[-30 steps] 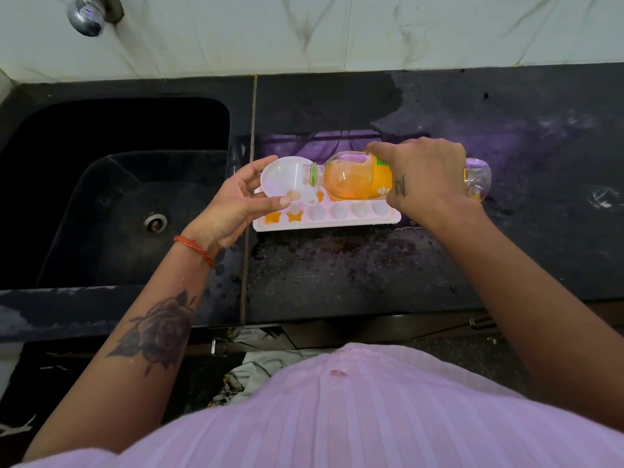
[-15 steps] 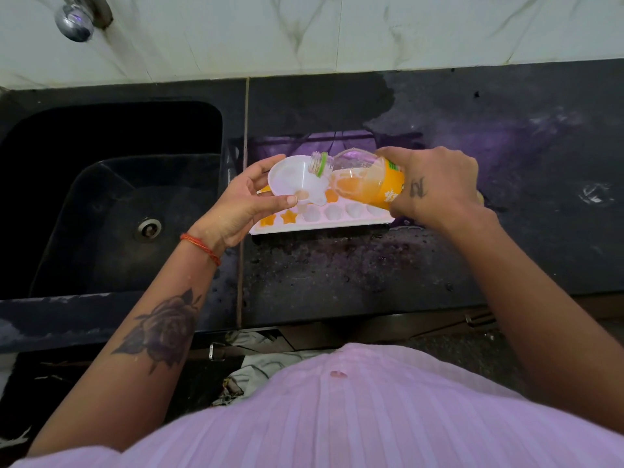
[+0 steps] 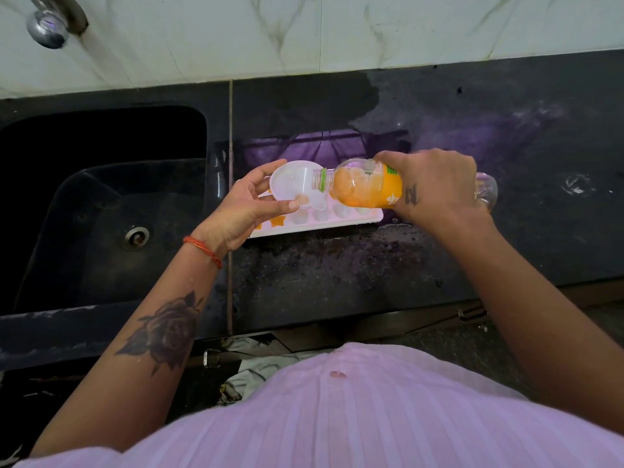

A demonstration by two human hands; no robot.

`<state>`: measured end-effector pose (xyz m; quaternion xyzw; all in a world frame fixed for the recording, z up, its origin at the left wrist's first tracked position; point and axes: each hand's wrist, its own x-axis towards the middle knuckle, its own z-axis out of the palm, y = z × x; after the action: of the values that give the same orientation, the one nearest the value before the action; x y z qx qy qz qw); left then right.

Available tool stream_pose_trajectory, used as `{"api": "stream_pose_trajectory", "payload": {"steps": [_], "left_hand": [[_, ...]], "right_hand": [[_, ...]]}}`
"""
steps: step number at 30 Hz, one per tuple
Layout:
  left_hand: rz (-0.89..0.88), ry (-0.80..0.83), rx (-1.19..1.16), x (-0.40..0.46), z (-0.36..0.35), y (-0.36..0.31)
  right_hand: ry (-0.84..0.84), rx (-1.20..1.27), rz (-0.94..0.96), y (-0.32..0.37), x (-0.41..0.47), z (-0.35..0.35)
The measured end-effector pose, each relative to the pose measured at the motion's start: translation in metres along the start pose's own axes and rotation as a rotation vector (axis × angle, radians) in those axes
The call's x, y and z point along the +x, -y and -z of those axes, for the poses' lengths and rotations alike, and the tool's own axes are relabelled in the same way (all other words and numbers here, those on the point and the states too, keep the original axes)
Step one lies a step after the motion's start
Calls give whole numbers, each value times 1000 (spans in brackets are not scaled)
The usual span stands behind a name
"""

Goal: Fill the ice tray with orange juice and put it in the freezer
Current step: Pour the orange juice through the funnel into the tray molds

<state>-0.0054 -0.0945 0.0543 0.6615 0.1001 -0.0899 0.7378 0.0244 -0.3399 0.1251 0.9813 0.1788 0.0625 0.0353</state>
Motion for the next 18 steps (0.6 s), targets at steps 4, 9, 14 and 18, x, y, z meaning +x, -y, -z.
{"api": "stream_pose_trajectory", "payload": {"steps": [4, 9, 14, 18], "left_hand": [[3, -11, 14, 0, 0, 0], [9, -5, -10, -1, 0, -1], [19, 0, -19, -1, 0, -2], [14, 7, -30, -1, 2, -2]], "right_hand": [[-9, -19, 8, 2, 3, 1], [-28, -33, 28, 3, 5, 3], [-33, -20, 30, 2, 6, 2], [-18, 7, 21, 0, 5, -2]]}}
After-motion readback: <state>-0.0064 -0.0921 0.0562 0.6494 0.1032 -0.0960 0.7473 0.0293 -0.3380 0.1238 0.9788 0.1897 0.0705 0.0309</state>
